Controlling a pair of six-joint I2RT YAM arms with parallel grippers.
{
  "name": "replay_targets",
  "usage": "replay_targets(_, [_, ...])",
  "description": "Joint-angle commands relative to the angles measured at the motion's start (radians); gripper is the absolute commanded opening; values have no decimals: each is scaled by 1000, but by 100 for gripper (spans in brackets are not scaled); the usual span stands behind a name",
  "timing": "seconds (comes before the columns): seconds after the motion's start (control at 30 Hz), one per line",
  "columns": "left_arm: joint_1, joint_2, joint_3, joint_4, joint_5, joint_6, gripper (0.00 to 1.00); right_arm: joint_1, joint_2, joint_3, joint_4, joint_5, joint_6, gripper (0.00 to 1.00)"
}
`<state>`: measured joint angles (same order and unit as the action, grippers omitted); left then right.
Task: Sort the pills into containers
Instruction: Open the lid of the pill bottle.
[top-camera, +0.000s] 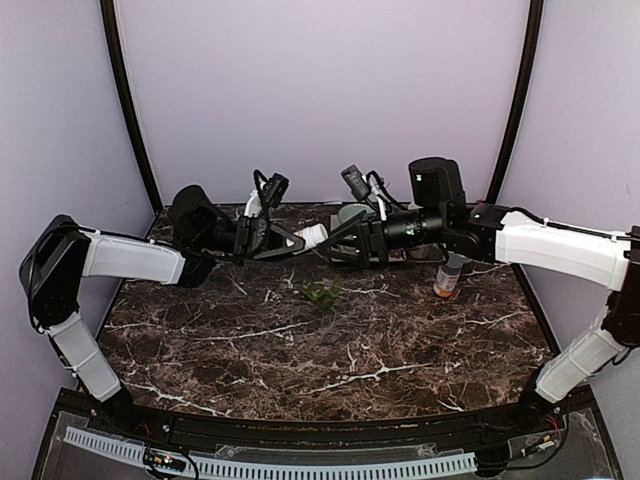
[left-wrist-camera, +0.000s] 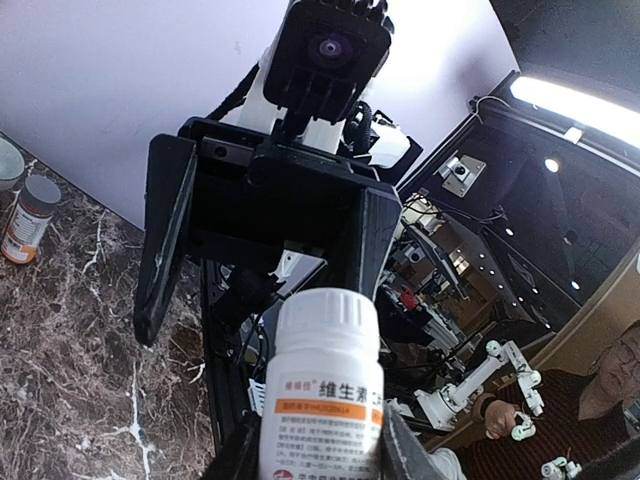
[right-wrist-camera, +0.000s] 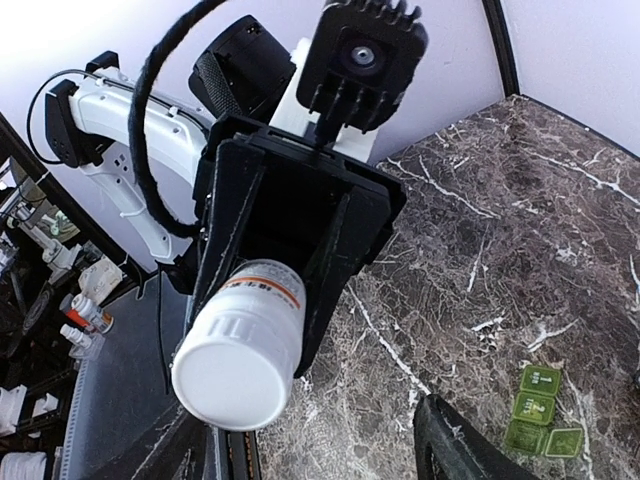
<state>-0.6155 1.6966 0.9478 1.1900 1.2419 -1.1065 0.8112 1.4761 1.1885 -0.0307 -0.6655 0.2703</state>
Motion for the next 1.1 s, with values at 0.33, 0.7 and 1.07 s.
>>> replay_targets(0.33, [-6,-183,3,-559,-237,577,0,-1,-35,7,72,56,359,70])
replay_targets(0.7, [-18,-245,-18,-647,-337,722,0,-4,32,48,22,86,506,61])
replay_targets(1.07, [-53,-253,0,-751,-386,829,0,-4,59,84,34,71,560,55])
